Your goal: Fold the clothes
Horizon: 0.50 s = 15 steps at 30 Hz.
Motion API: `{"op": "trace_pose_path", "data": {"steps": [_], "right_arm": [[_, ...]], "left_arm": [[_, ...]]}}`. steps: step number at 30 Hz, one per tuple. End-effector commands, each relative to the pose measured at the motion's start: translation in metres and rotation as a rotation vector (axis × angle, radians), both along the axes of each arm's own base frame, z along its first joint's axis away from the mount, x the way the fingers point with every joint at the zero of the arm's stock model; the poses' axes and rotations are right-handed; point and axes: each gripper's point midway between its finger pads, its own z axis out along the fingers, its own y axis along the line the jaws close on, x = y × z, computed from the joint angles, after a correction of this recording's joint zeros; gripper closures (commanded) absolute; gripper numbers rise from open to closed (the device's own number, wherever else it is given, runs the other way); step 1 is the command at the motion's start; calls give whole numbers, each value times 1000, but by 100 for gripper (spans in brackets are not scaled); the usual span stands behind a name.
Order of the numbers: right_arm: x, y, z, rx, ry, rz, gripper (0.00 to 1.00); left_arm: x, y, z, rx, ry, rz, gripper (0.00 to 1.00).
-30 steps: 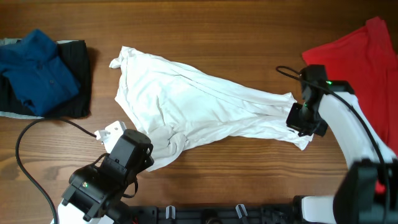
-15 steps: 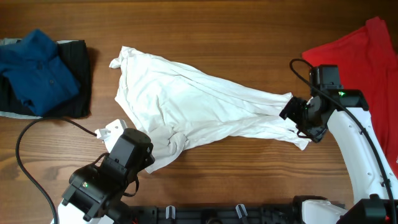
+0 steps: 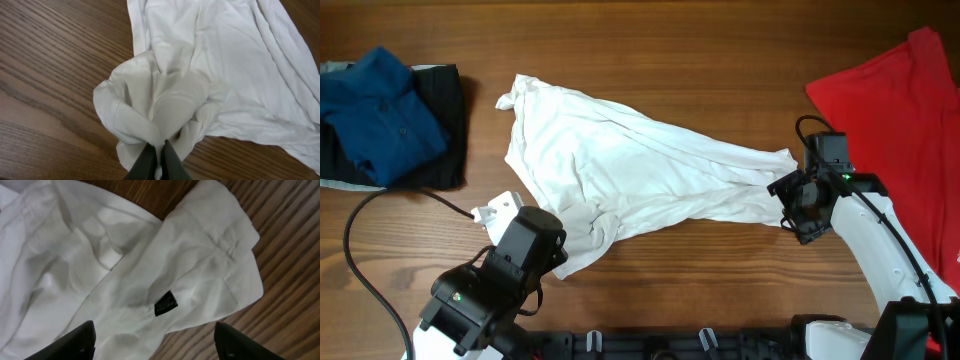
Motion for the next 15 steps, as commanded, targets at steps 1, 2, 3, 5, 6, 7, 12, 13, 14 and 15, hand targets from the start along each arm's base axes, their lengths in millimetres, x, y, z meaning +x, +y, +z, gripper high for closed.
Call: {"op": "trace_pose_path", "data": {"steps": [1, 2, 3, 5, 6, 7, 12, 13, 14, 15], "right_arm": [[-2, -16, -1, -81, 4, -63, 23], [-1, -17, -1, -83, 0, -66, 23], [-1, -19, -1, -83, 0, -71, 23], [-2, -26, -1, -84, 2, -97, 22], [-3, -31, -1, -85, 3, -112, 21], [-4, -38, 0, -87, 5, -129, 21], [-11, -65, -1, -91, 13, -176, 31], [-12, -66, -2, -86, 16, -166, 35], [-13, -66, -4, -87, 21, -166, 37], [-16, -65, -7, -85, 29, -166, 37]], "left_arm": [[3, 5, 2, 13, -16, 26, 95], [3, 5, 2, 13, -16, 26, 95], [3, 5, 2, 13, -16, 26, 95], [3, 5, 2, 13, -16, 26, 94], [3, 5, 2, 14, -16, 25, 94], [3, 5, 2, 14, -16, 25, 94], [3, 5, 2, 14, -16, 25, 94], [3, 5, 2, 14, -16, 25, 94], [3, 5, 2, 13, -16, 25, 94], [3, 5, 2, 13, -16, 25, 94]]}}
